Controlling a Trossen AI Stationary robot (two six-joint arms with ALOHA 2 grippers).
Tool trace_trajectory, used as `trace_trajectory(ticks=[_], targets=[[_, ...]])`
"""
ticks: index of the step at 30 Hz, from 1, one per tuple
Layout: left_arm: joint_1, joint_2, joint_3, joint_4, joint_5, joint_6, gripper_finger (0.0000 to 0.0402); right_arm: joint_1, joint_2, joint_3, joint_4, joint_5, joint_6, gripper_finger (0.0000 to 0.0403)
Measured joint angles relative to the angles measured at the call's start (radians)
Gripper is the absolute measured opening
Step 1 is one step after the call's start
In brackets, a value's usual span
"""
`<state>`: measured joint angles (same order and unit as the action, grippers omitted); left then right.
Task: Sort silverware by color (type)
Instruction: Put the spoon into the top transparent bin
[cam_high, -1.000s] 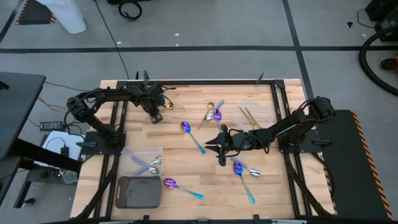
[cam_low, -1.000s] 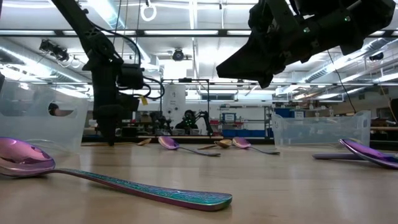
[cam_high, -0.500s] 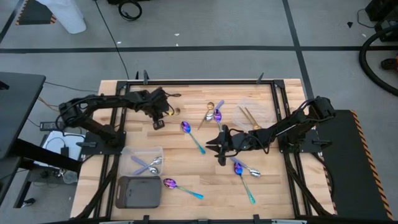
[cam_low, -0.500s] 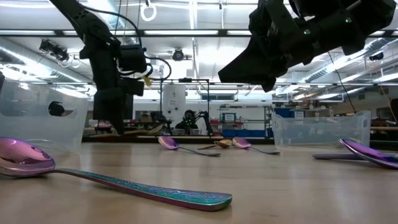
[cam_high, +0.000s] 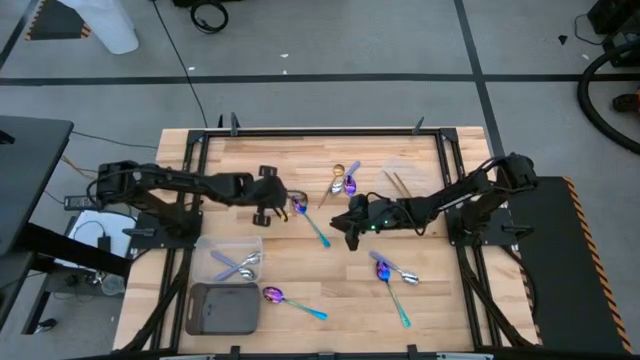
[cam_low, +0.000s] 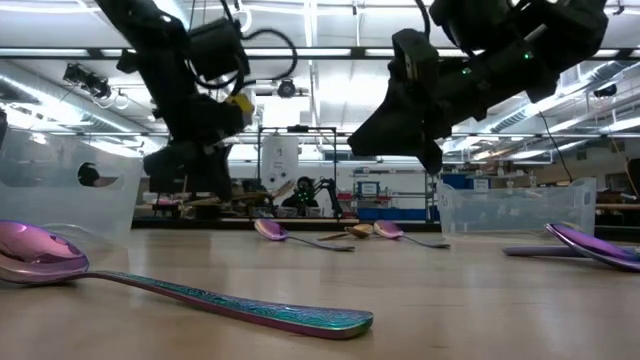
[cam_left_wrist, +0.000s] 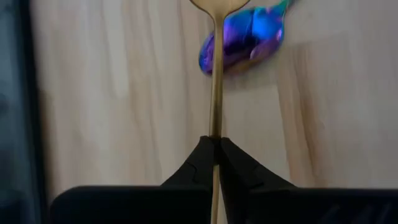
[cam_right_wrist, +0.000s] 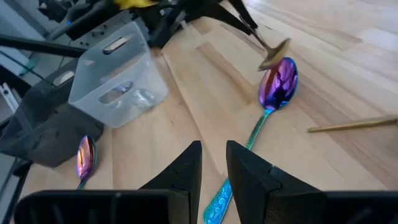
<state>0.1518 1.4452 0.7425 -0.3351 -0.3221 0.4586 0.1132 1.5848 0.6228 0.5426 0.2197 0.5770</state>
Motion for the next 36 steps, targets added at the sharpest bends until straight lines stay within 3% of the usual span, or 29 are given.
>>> trace_trajectory(ticks=[6,14,27,36], targets=[[-0.113,0.0,0.0,0.124,-0.175,0.141,0.0015,-0.06,0.0,0.026,-0.044,-0.104,0.06,0.0084],[-0.204,0.0,0.002,0.271,-0.27,0.371,0.0015,-0.11,0.0,0.109,-0.154,-0.194,0.062,0.0099],[-0.253,0.0,0.002,0.315,-0.308,0.517,0.0014,-0.145,0.0,0.216,-0.251,-0.243,0.074,0.0192],[-0.286,-0.001,0.002,0.474,-0.314,0.768,0.0014,-0.173,0.0,0.23,-0.267,-0.302,0.074,0.0191]])
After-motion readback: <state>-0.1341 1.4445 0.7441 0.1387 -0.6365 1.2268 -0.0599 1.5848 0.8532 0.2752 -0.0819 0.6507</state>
